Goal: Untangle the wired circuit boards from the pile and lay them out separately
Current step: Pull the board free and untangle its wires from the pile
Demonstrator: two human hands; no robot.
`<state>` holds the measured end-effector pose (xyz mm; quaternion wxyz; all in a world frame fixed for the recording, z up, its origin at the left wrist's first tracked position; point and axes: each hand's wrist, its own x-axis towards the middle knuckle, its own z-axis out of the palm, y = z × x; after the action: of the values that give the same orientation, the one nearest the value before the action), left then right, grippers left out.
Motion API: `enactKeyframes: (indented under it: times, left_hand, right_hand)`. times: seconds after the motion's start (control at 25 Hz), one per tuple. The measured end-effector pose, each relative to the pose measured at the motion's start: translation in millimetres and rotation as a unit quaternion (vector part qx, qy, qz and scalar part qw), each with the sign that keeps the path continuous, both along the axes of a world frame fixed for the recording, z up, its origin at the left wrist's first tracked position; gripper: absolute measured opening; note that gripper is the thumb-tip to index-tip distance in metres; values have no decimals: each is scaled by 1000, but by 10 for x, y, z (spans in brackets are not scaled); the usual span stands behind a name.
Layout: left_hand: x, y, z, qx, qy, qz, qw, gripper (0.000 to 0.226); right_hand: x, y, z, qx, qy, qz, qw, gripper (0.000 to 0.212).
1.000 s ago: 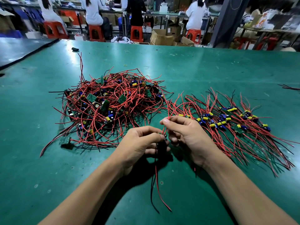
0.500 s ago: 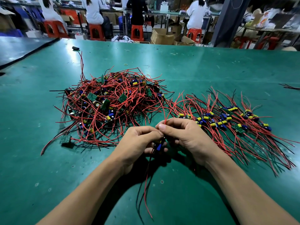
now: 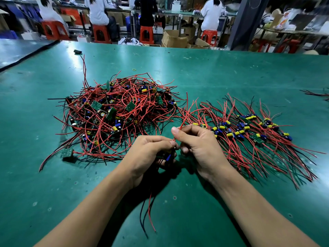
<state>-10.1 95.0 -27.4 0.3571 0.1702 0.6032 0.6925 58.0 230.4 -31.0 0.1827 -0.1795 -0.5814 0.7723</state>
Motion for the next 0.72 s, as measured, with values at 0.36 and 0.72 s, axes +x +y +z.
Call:
enactKeyframes:
  times: [0.36, 0.72]
  left_hand:
    - [5, -10, -1, -24, 55, -15, 998, 18]
    - [5, -61, 21, -26, 49, -22, 998, 14]
  right_hand:
    - [-29, 188, 101, -24, 88, -165, 982, 26]
    - [36, 236, 255, -231, 55, -59, 970, 31]
